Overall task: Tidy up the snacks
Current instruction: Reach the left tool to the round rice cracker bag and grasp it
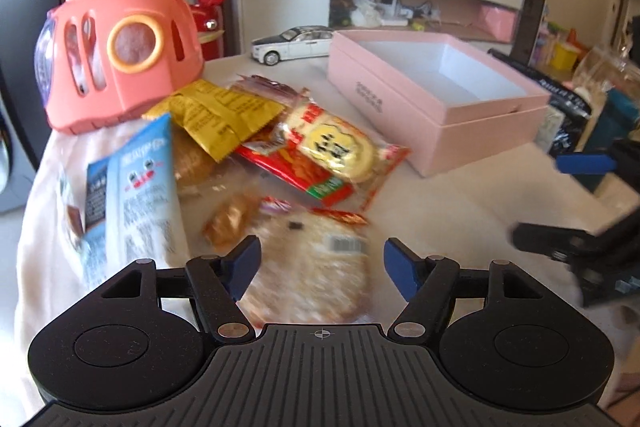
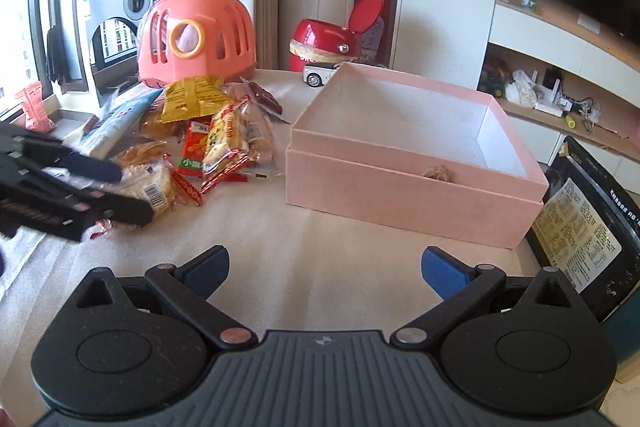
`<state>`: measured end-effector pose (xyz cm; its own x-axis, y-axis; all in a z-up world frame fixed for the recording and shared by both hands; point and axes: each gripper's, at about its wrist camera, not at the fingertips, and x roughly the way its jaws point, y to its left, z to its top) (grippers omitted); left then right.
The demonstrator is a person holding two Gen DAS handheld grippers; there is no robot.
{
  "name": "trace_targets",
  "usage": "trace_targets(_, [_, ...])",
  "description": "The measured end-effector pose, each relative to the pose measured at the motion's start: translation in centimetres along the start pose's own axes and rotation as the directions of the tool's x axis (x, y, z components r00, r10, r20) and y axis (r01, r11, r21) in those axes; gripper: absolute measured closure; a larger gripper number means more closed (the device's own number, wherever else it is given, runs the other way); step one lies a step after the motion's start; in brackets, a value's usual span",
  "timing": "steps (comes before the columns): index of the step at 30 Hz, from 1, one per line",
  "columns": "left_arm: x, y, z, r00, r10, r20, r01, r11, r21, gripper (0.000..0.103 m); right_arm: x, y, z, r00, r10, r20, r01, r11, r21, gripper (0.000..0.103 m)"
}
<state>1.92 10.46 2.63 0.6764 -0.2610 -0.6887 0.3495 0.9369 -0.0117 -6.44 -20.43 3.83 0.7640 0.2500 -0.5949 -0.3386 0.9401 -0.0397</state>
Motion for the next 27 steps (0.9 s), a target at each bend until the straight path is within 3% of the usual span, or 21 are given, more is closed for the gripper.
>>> trace_targets(4, [1.1,1.6,0.7,0.999,-0.018,-0.032,0.018,1.000,0.005,0.021,-0.9,-0.2,-0.7,1.000,0.006,0.012,-0.006,1.000,-0.014,0.000])
trace_targets(9, [1.1,2.9,0.5,0.996,-0.077,-0.040,0.076,0.997,-0.026,0.020,-0.5,-0.9,-1.3,1.000,0.015,-0.012,-0.015,1.000,0.016,0.000])
trace_targets(16, [0.2,0.6,-0.9,0.985,-0.130,-0.112,0.135,0.990,0.039,0.019,-0.1,-0.9,-1.5,0.999,0.027,-0.018,-0.027,0.999,0.036,0.000])
trace_targets(23, [-0.4,0.6,-2.0,0.994,-0.074,-0.083,0.073,0.997,-0.016,0.017,-0.2,-0.8,-1.8,1.000,0.014,-0.014,-0.014,0.999,0.029,0.000])
trace_targets(27, [-0.6,1.1,-2.0,0.995,-0.076,-0.063,0.072,0.995,-0.070,0.019,0.0,-0.8,-1.7,1.000,0.008,-0.023,-0.007,0.999,0.039,0.000])
